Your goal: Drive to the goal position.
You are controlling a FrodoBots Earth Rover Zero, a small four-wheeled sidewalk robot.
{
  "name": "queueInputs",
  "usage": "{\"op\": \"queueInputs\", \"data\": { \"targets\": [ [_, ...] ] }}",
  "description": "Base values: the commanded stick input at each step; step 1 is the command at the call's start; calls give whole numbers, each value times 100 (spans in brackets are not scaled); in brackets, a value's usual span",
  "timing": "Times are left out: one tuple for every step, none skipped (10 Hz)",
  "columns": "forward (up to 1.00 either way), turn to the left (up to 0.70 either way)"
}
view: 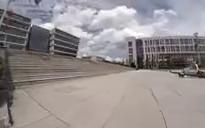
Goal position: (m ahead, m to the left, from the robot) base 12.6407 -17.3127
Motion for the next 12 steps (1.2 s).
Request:
{"op": "queueInputs", "data": {
  "targets": [
    [70,0],
    [70,0],
    [70,0],
    [70,0],
    [70,4],
    [70,6],
    [70,0],
    [70,0],
    [70,0],
    [70,0],
    [70,0],
    [70,0]
  ]
}}
